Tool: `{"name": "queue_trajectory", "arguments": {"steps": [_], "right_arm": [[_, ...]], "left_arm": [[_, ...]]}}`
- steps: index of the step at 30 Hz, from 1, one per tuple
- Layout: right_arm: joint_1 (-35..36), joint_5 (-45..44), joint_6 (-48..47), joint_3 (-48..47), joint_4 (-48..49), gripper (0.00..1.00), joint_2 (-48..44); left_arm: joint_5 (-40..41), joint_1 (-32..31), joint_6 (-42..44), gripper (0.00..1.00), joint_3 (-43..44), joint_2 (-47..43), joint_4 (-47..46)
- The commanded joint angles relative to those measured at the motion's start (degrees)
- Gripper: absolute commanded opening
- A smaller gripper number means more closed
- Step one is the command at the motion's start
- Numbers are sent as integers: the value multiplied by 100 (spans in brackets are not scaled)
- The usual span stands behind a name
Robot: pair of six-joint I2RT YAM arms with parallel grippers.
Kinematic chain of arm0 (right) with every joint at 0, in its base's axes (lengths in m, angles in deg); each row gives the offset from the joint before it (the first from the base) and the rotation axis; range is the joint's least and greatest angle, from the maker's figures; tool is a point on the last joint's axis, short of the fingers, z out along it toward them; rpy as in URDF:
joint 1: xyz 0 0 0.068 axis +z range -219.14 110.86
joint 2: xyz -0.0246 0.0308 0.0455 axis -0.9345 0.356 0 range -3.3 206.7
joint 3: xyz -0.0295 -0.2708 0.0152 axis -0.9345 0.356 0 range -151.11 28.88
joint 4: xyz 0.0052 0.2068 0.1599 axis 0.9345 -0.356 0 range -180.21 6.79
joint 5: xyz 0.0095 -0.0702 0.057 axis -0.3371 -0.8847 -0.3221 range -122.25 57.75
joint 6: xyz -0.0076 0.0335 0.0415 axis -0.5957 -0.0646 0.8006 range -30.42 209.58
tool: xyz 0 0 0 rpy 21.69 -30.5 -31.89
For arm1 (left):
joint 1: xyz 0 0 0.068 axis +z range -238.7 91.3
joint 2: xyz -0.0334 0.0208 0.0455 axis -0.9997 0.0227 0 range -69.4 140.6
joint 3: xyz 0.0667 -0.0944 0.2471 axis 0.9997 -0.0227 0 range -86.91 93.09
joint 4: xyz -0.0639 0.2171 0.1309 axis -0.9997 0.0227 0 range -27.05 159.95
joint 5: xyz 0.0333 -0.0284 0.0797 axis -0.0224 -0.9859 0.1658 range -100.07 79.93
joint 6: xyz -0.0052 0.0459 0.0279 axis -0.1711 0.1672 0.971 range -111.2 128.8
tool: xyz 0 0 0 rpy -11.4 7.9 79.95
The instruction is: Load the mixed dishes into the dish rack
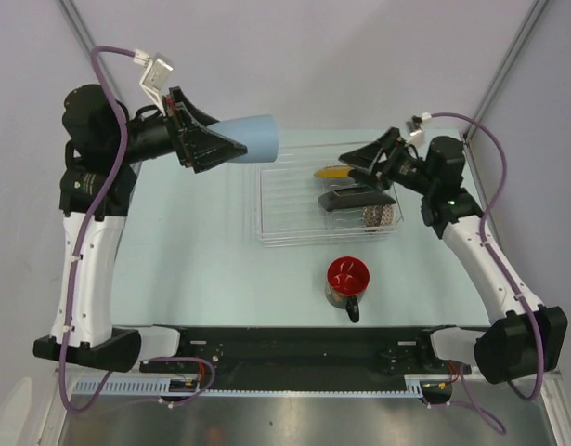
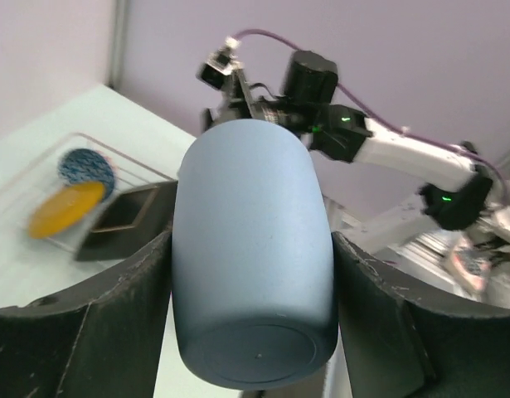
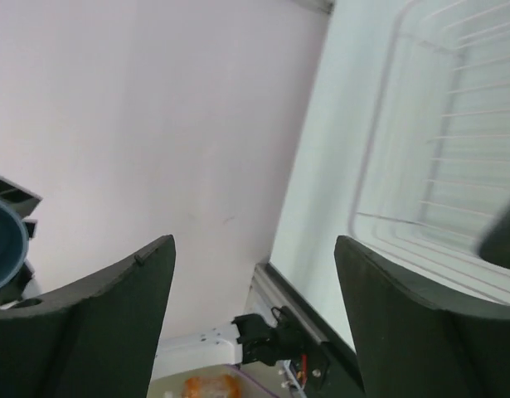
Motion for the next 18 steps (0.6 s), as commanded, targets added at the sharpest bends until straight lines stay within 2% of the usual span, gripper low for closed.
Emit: {"name": "queue_trajectory", "arguments": {"steps": [1, 3, 4, 5, 6, 7, 10, 12, 18], "right_arm": [[-830, -99, -653, -11, -1562, 86, -740], [-831, -266, -697, -11, -1591, 87, -1064], [-830, -319, -723, -11, -1565, 88, -1179], [-857, -389, -776, -11, -1556, 88, -1337], [-900, -520, -1011, -11, -1538, 89, -1495], [-901, -574, -1188, -55, -1590, 99, -1758], [-804, -881, -2023, -442, -2170, 100, -2031], [-725, -1231, -2435, -460, -2424, 100, -2225], [-541, -2129, -2973, -451, -3048, 100, -2683]], "left_arm": [[1424, -174, 2434, 0, 1072, 850, 2189], [2358, -595, 3486, 0, 1625, 1273, 3033], [3224, -745, 3727, 0, 1733, 1727, 3193], [3607, -1007, 3921, 0, 1847, 1949, 3473], [3803, -1071, 4141, 0, 2188, 2247, 3615], [3935, -1115, 4152, 0, 2391, 2511, 3720], [4655, -1264, 4073, 0, 3393, 3740, 4029], [5086, -1309, 4073, 0, 3693, 4007, 3916], [5781, -1519, 4221, 0, 3606, 4579, 3361]]}}
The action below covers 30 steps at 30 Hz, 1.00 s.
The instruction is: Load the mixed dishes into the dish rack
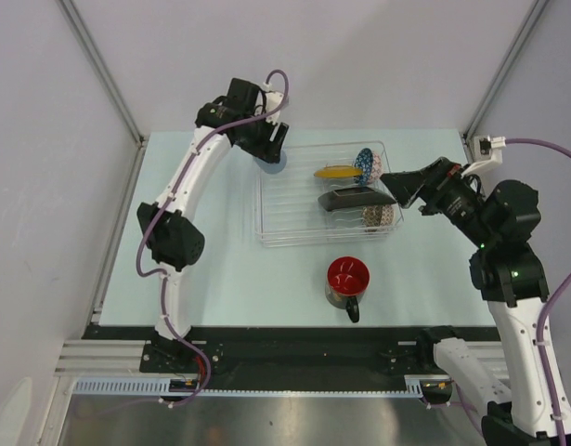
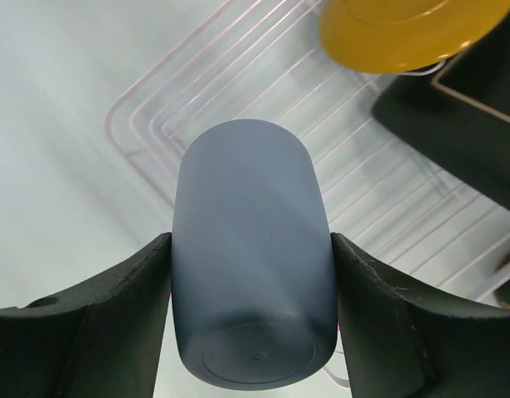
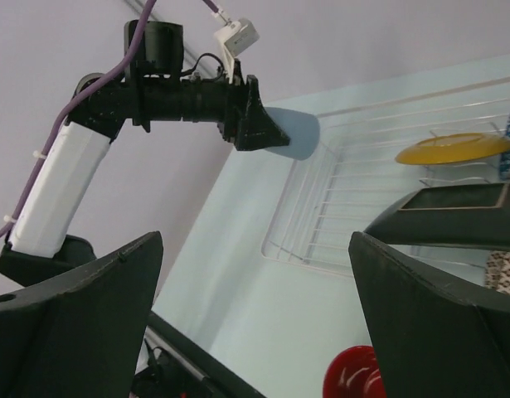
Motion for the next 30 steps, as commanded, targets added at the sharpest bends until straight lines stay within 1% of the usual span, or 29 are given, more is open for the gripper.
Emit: {"name": "queue_trajectory", "arguments": {"steps": [1, 5, 7, 10, 11, 14, 19, 25, 30], "right_arm": [[82, -805, -733, -125, -647, 100, -137], [144, -841, -751, -46, -648, 100, -84], [153, -841, -734, 15, -630, 100, -84], [170, -946, -663, 77, -665, 100, -110], [171, -955, -663, 86, -674, 100, -128], [188, -973, -655, 130, -692, 100, -198], [223, -1236, -611, 191, -841, 100, -312], [223, -1333, -602, 288, -894, 100, -400], [223, -1359, -576, 323, -868, 100, -427]], "left_arm": [[799, -267, 375, 0, 376, -175, -228], [694, -382, 445, 0, 279, 115, -263], [571, -426, 481, 0, 78, 203, -359], [430, -426, 490, 0, -335, 239, -613], [430, -435, 481, 0, -650, 221, -728], [421, -426, 490, 0, -977, 221, -1071], [474, -435, 507, 0, -794, 502, -1124], [500, -435, 551, 0, -1136, 652, -1475], [631, -426, 700, 0, -1364, 819, -1555]]}}
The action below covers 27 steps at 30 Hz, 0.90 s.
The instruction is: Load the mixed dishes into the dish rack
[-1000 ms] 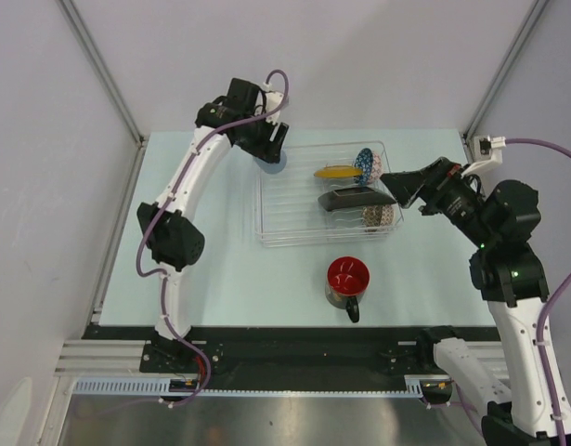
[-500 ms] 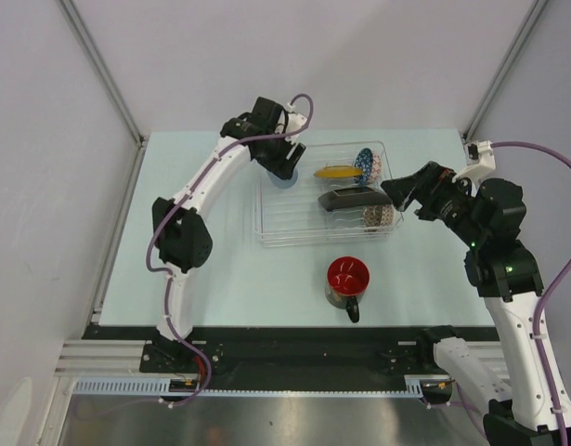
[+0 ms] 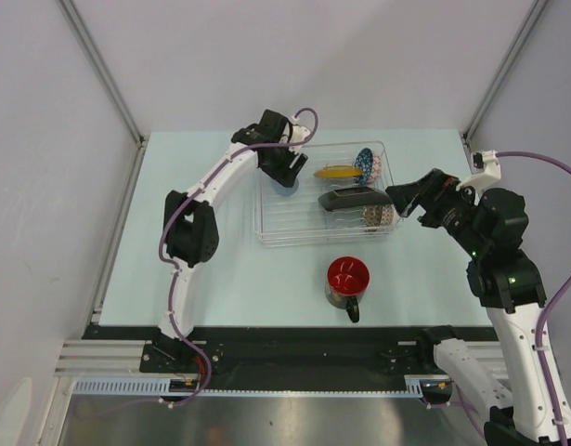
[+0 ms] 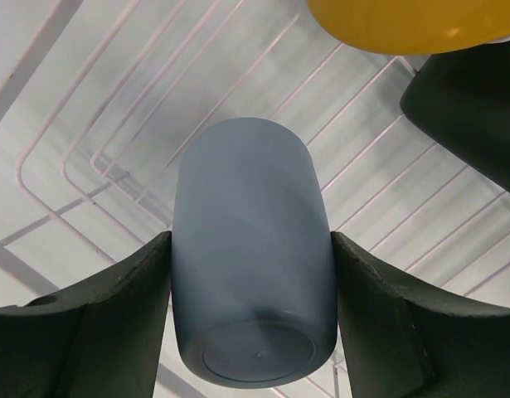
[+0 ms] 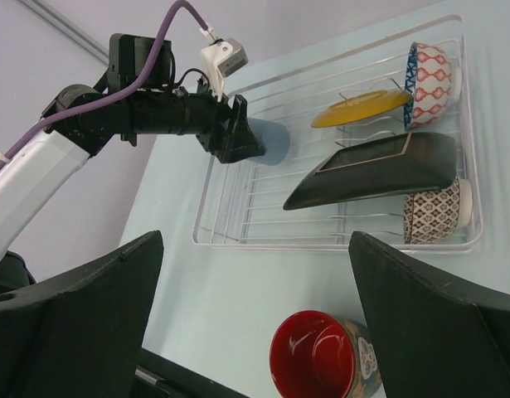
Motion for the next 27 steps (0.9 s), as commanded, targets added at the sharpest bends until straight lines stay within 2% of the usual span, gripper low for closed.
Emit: {"name": "queue_trajectory", "arguments": {"steps": [1, 5, 12, 13, 14, 15, 16, 19, 21, 27], "right_arm": [[33, -129, 12, 19, 77, 100, -47], [24, -94, 65, 63, 103, 100, -38], [33, -15, 144, 116, 173, 100, -64], [24, 3, 153, 125, 173, 100, -73], [33, 12, 153, 133, 182, 100, -73], [33, 38, 153, 151, 182, 100, -82], [33, 55, 153, 160, 200, 100, -73], [51, 126, 171, 212, 270, 100, -82], [68, 205, 180, 265, 314, 100, -82], [86, 346, 171, 344, 341, 100, -64]], "left_arm": [[177, 35, 250, 0, -199, 98, -342], [300, 35, 356, 0, -463, 45, -465], [397, 27, 488, 2, -288, 203, -282], [388, 26, 505, 8, -227, 273, -228], [388, 35, 514, 26, -191, 274, -210], [397, 27, 505, 35, -200, 265, -228], [423, 26, 497, 55, -261, 230, -254], [458, 35, 497, 91, -384, 151, -386], [476, 26, 514, 100, -411, 45, -482], [590, 26, 523, 100, -306, -174, -588]]}}
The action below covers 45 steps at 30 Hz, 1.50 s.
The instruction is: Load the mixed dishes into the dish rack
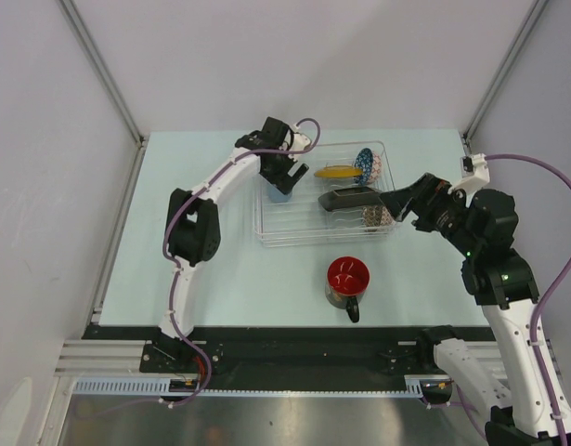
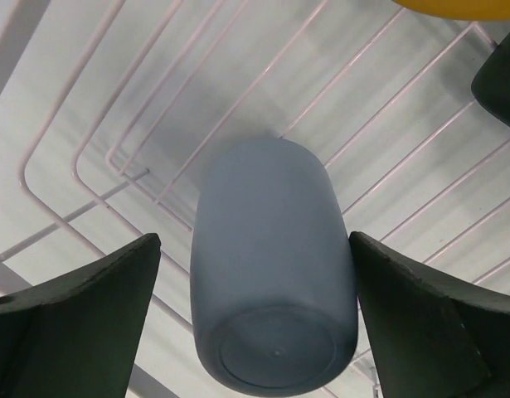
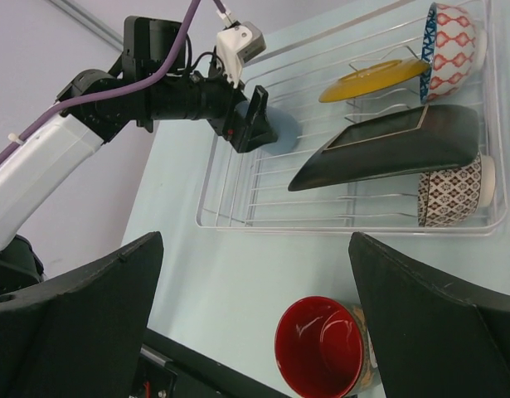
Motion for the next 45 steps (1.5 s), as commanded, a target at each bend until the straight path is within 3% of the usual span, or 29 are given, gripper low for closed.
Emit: {"name": "queue_trajectory", "arguments": {"steps": [1, 15, 26, 31, 37, 39, 40, 41, 43, 44, 45], "right_arm": [[49, 160, 13, 54, 262, 100, -68], [137, 134, -39, 133, 288, 100, -95], [242, -121, -276, 150, 42, 100, -60], [260, -235, -399, 142, -46, 100, -95], [452, -322, -575, 124, -975, 100, 168], [1109, -725, -488, 115, -1722, 100, 484], [1469, -1476, -401, 107, -1968, 100, 555], [2404, -1953, -269, 115, -2362, 100, 608], [3305, -2963, 380, 107, -2690, 99, 740], [3675, -3247, 678, 115, -3031, 95, 792], [4253, -3468, 1099, 115, -3191, 82, 967]], "left_arm": [[125, 26, 110, 100, 95, -354, -210], [54, 26, 286, 100, 200, -626, -263], [870, 27, 1031, 100, 288, -1091, -623], [872, 70, 1068, 100, 271, -1496, -563], [249, 0, 612, 100, -704, -2601, -263], [-224, 0, 462, 100, -1124, -2902, -19], [-349, 0, 270, 100, -1266, -3207, 70], [-524, 0, 181, 100, -1424, -3367, 149], [-954, 0, -29, 100, -2048, -3771, 186], [-1043, -17, -92, 100, -2294, -4226, 124], [-1105, -26, -136, 100, -2731, -4421, 28]]}}
